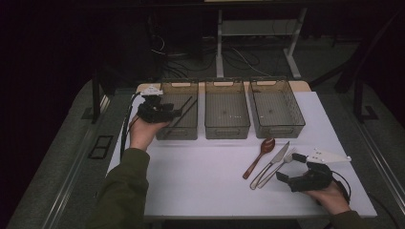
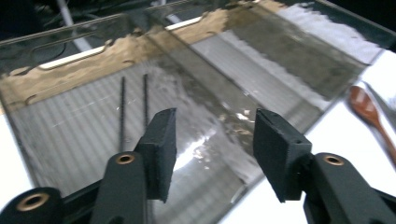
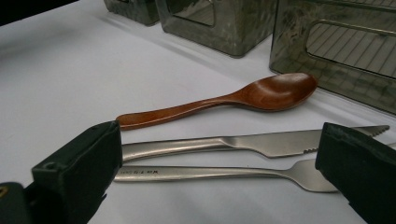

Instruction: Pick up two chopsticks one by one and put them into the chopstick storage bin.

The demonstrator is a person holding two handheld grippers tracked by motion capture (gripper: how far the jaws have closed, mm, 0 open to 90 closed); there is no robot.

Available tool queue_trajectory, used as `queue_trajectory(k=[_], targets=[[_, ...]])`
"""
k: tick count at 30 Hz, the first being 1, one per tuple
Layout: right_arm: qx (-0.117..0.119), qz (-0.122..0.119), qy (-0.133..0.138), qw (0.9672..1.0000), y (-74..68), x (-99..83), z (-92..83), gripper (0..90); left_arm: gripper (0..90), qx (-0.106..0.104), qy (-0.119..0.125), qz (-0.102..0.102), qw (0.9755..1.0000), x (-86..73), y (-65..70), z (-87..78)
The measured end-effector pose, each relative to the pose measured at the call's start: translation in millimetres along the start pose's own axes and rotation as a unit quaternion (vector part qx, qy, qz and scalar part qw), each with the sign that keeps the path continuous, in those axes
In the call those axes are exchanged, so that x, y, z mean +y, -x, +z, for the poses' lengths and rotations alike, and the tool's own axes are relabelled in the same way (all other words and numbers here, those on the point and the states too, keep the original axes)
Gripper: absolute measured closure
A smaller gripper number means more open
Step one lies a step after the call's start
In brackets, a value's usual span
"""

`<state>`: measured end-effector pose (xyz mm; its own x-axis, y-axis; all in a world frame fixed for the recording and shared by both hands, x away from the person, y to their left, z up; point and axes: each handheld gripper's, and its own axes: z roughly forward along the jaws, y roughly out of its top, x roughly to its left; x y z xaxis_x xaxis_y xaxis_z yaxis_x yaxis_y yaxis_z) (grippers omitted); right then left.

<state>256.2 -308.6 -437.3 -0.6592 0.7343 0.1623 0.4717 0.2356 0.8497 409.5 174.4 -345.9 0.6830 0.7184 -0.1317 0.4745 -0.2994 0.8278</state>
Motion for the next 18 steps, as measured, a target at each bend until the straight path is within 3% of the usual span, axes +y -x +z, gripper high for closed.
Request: queue_trajectory(k=[9, 18], targets=[[0.005, -0.002, -0.002, 1.0000, 0.7, 1.8, 2.9, 0.1, 35.3, -0.033, 0.014, 0.020, 0.9992, -27.1, 31.0, -15.4], [0.004, -0.001, -0.002, 1.0000, 0.4, 1.7, 2.1, 0.1, 24.7, -0.030, 0.009, 0.040, 0.9987, -64.0, 57.3, -16.7]])
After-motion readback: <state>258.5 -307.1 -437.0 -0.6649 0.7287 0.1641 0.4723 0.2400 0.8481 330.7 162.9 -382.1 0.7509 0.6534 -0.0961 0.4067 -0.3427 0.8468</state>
